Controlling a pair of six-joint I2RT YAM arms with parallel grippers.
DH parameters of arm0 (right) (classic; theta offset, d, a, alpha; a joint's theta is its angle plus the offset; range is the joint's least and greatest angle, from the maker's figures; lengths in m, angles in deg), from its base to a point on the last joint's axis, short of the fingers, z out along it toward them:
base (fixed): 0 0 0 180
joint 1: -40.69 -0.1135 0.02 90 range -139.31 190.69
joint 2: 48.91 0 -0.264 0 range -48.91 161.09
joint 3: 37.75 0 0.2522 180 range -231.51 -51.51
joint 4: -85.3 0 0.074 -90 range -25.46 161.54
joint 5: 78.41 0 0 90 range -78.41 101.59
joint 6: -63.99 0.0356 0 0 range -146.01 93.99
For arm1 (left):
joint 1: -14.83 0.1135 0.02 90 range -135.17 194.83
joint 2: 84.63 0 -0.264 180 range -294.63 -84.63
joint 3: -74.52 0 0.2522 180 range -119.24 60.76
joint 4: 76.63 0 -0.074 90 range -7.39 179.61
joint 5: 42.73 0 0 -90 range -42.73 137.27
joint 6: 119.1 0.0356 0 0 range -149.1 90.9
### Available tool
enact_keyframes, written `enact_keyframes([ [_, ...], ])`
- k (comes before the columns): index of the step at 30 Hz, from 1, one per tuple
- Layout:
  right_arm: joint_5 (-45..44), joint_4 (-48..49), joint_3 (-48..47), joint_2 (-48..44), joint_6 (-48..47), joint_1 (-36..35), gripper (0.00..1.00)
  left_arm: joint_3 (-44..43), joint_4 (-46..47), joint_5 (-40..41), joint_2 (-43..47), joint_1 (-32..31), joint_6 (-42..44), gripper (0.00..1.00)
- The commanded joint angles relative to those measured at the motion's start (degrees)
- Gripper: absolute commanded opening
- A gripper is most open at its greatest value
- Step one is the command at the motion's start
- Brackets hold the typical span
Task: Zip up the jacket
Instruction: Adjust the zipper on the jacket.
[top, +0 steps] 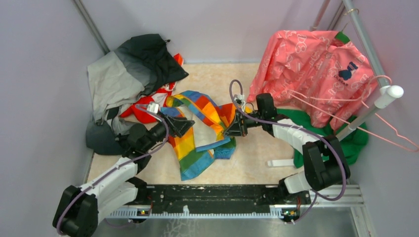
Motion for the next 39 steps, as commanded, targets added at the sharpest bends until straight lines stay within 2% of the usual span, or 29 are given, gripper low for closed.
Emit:
enact_keyframes([
  [1, 2.2, 1.75, -1.38, 0.09, -1.53, -0.21, 0.0, 3.82, -5.39, 0.36, 4.7, -0.11, -7.5, 0.86],
  [6, 2.2, 1.66, -1.43, 0.85, -1.73, -0.4, 0.0, 6.33, -3.76, 0.65, 3.35, -2.25, -15.46, 0.87],
  [10, 2.08, 1.03, -1.59, 1.16, -2.4, -0.95, 0.0, 8.61, 5.15, 6.54, -3.03, -8.43, -20.63, 0.88],
  [14, 2.08, 0.75, -1.6, 1.14, -2.78, -1.11, 0.0, 6.63, 12.88, 10.3, -11.68, -13.16, -22.36, 0.89],
  [20, 2.13, 0.25, -1.68, 1.14, -3.4, -1.28, 0.0, 2.34, 24.39, 12.11, -24.42, -14.25, -24.21, 0.89],
  [25, 2.24, -0.23, -1.84, 1.25, -3.84, -1.5, 0.0, -1.2, 29.79, 12.44, -32.42, -14.93, -25.11, 0.86],
  [32, 2.04, -0.71, -2.04, 1.26, -4.27, -1.98, 0.0, -5.16, 40.13, 10.16, -43.52, -14.98, -28.78, 0.59],
  [36, 1.59, -0.71, -2.13, 1.5, -4.2, -2.12, 0.0, -8.1, 44.17, 8.1, -48.28, -14.98, -29.73, 0.29],
  [39, 1.09, -0.71, -2.22, 1.67, -3.53, -2.12, 0.0, -9.59, 47.05, 6.94, -50.79, -15.07, -30.29, 0.15],
])
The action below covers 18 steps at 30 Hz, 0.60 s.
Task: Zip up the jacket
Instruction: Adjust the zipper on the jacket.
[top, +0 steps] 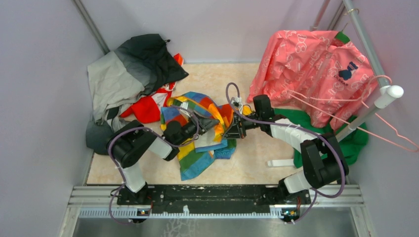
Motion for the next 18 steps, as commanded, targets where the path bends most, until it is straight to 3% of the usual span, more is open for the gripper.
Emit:
enact_keyframes([
  [1, 0.87, 1.04, -2.22, 0.38, -0.01, -0.46, 0.0, -3.0, 10.06, -3.06, -3.3, -0.33, -1.29, 0.1],
  [4, 0.69, 2.36, -2.02, 0.63, 2.28, -0.46, 0.0, -3.77, 13.03, -3.66, -5.16, -0.45, -0.43, 0.0],
  [10, 2.94, 11.71, 0.43, 2.01, 12.18, -0.33, 0.0, -4.02, 20.77, -1.19, -8.0, -1.18, 4.57, 0.0],
  [15, 3.01, 11.47, 0.14, 2.98, 12.51, 0.81, 0.0, -2.28, 22.93, 0.76, -6.72, -1.19, 10.07, 0.0],
  [16, 2.89, 10.86, 0.01, 2.85, 11.91, 1.28, 0.0, -1.71, 22.97, 1.11, -6.25, -1.23, 10.72, 0.02],
  [18, 2.12, 9.32, -0.1, 2.27, 10.46, 1.94, 0.0, -0.02, 22.9, 2.03, -5.19, -1.19, 11.43, 0.25],
])
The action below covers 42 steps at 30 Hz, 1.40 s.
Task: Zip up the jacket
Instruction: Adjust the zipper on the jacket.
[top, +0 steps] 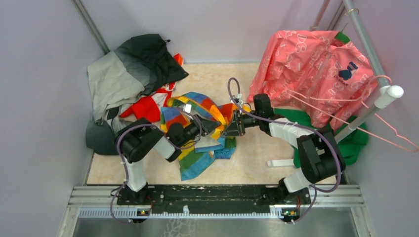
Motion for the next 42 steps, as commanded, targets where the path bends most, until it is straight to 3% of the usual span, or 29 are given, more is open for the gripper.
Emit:
enact_keyframes([
  [1, 0.87, 0.27, -0.67, -0.95, -1.71, 1.24, 0.0, 3.81, 15.97, 2.84, 2.7, -0.26, 4.71, 0.35],
  [5, -0.61, -4.64, -1.71, -0.94, -6.11, 1.25, 0.0, 8.43, 15.0, 3.44, 5.53, -0.26, 4.16, 0.6],
  [16, -8.35, -27.07, -8.53, 0.41, -28.52, -2.66, 0.0, 15.74, 2.46, 1.32, 17.9, -1.72, 1.55, 0.98],
  [20, -16.22, -35.08, -11.14, 0.25, -35.85, -7.42, 0.0, 14.86, -6.92, 3.88, 21.96, -4.36, 1.07, 0.99],
  [25, -23.13, -39.49, -10.84, -0.69, -40.56, -9.15, 0.0, 18.18, -10.77, 12.06, 24.52, -7.95, -1.18, 0.99],
  [34, -27.0, -41.22, -10.92, -1.03, -42.47, -9.24, 0.0, 20.01, -6.15, 14.0, 20.95, -9.47, -2.72, 0.99],
  [42, -26.75, -41.95, -11.2, -1.65, -43.28, -9.28, 0.0, 15.6, -0.13, 13.26, 10.36, -9.57, -3.85, 0.98],
])
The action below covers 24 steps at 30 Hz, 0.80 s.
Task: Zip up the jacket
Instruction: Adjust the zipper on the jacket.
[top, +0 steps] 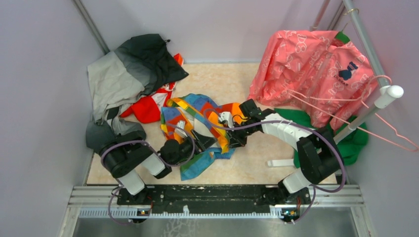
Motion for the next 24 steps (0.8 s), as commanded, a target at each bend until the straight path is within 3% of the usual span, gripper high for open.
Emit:
enact_keyframes([
  [1, 0.72, -0.68, -2.15, -2.12, -1.81, -0.24, 0.0, -3.29, 8.0, 0.02, -5.94, -0.45, -1.59, 0.97],
  [9, 2.46, -1.09, -2.41, -2.33, -1.91, -0.25, 0.0, -8.41, 9.98, -0.57, -12.63, -0.54, -3.1, 0.86],
  [12, 3.24, -1.38, -2.59, -2.31, -1.86, -0.24, 0.0, -9.93, 11.16, -0.72, -14.52, -0.54, -3.77, 0.73],
  [18, 4.59, -2.04, -3.0, -2.43, -1.83, 0.19, 0.0, -13.52, 12.69, -1.67, -18.89, -0.54, -5.81, 0.61],
  [24, 4.69, -2.13, -3.03, -2.38, -1.82, 0.56, 0.0, -15.96, 15.75, -4.65, -22.16, -0.5, -6.65, 0.41],
])
